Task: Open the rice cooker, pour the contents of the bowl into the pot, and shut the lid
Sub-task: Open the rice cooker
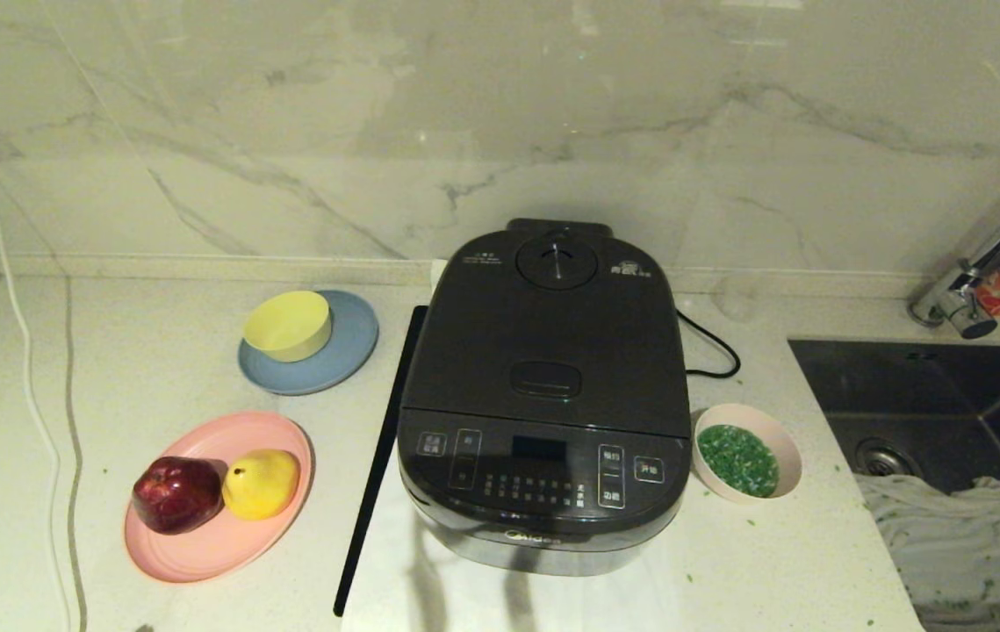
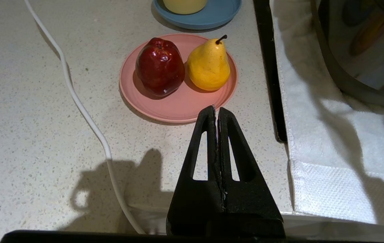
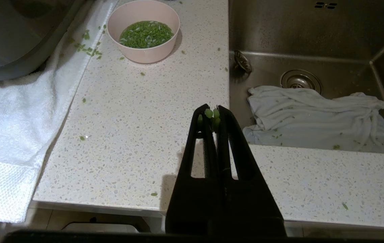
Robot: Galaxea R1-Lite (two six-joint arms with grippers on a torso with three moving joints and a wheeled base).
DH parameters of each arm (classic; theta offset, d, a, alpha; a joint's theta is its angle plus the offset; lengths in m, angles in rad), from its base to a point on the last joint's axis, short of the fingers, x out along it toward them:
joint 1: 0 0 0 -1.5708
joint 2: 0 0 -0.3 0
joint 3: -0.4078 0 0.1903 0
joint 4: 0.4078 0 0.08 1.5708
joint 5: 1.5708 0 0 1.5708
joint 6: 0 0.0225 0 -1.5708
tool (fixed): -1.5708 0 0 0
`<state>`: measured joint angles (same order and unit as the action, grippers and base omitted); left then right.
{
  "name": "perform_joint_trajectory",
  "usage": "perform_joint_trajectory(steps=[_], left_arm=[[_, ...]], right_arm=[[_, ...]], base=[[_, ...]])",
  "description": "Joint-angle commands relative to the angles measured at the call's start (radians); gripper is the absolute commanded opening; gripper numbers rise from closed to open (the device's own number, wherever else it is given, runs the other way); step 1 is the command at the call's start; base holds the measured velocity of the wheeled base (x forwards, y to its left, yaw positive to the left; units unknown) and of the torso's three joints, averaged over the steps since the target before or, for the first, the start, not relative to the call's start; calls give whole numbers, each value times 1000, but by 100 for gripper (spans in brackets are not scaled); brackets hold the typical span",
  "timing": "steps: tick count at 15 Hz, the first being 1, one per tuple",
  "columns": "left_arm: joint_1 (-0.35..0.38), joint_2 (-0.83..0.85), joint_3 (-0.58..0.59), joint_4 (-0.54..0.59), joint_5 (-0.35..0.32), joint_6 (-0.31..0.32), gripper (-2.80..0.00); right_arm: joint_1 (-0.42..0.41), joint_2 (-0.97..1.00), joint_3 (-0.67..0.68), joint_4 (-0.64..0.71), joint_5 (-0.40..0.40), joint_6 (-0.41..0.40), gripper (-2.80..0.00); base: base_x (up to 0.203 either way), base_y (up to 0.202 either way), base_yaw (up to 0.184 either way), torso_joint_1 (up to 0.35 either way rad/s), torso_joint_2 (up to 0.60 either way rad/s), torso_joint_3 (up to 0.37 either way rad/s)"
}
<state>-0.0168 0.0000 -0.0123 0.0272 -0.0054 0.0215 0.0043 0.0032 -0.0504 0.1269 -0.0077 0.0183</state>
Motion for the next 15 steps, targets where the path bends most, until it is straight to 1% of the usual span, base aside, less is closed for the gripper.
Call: perform_joint_trajectory(steps=[1,8,10,12,14,15], left_arm=[[0,-2,0,0,1,-4,-280],[0,-3,1,-5,9,-4,-280],[0,-3,-78,4,3,-12,-280],[0,24,-186,78,-19,-12,-280],[0,155,-274,108,-52,-27,-280],[-1,241,-333,113,-62,-50,-280]], right_arm=[[0,0,1,-1,0,2,-280],[0,-2,1,-3,0,2,-280],[0,-2,1,-3,0,2,-280],[0,-2,1,-3,0,2,-280],[0,-2,1,-3,0,2,-280],[0,-2,1,-3,0,2,-280]], base=[[0,0,0,0,0,0],[0,0,0,0,0,0],[0,0,0,0,0,0],[0,0,0,0,0,0],[0,0,0,0,0,0],[0,0,0,0,0,0]])
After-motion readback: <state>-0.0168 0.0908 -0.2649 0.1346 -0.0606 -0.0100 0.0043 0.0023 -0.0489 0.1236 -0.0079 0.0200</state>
